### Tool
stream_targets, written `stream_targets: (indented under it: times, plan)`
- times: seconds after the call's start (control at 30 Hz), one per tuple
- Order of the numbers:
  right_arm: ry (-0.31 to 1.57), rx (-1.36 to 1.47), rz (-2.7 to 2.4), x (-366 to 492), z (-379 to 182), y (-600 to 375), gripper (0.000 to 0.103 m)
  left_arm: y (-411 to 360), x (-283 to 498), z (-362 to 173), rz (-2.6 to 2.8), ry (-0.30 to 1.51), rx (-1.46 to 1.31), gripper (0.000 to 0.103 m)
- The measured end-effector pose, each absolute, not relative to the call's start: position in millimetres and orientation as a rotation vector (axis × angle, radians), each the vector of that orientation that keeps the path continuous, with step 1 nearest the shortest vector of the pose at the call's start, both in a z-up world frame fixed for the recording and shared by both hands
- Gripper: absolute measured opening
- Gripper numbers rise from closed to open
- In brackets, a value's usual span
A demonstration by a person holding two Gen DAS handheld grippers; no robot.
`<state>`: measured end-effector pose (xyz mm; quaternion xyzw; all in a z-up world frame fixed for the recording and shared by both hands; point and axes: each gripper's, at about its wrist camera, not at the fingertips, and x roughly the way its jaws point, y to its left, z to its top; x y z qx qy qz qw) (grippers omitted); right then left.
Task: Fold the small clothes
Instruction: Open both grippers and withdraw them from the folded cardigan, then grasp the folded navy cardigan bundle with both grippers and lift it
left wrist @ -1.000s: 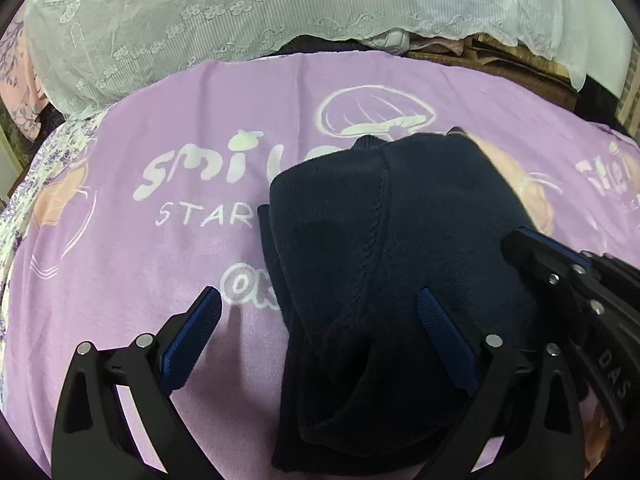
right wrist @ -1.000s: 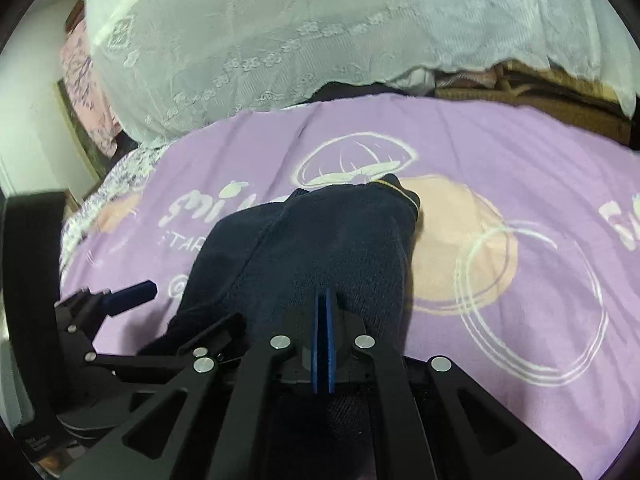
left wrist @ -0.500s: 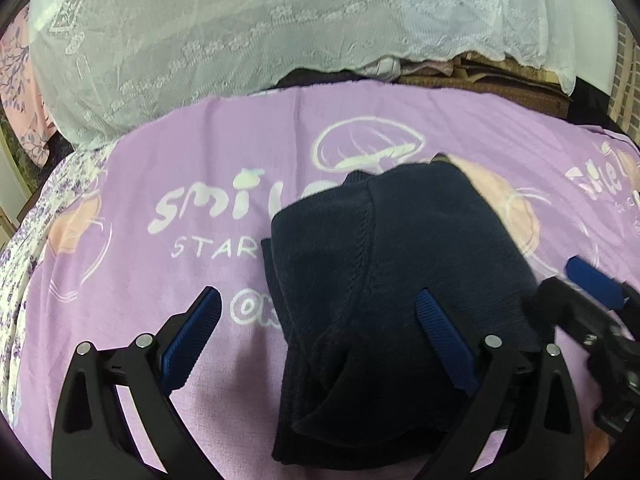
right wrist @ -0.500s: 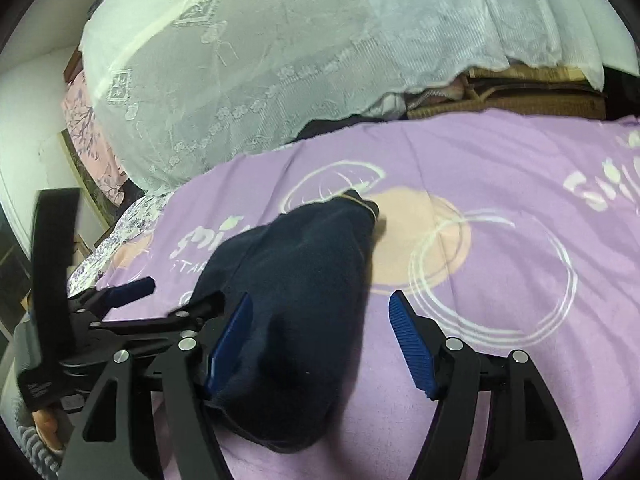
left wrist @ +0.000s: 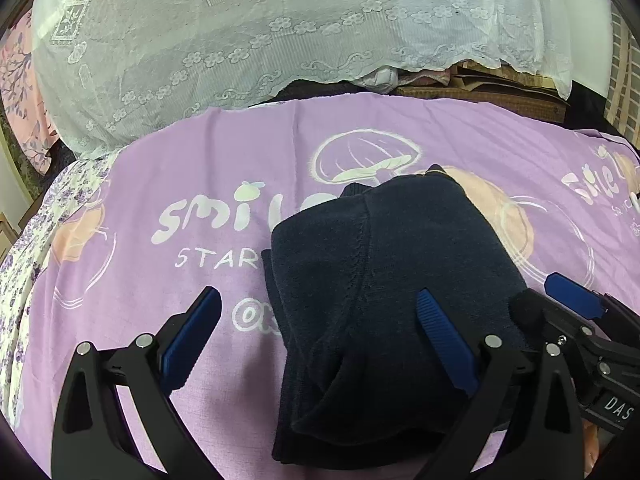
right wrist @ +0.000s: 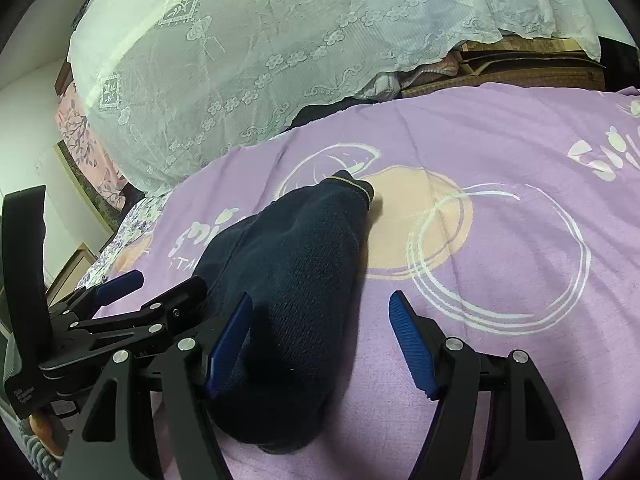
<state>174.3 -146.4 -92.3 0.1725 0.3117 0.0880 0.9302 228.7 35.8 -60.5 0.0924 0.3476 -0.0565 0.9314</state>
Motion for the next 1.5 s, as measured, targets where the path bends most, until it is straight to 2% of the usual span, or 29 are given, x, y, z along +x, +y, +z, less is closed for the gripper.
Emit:
stream_targets:
  times: [1.5]
  plan:
    - [0.653, 0.369, 0.183, 174.6, -94.3, -147.7, 0.075, 33.5, 228.5, -64.1, -0.152, 0.735, 0.168, 0.096]
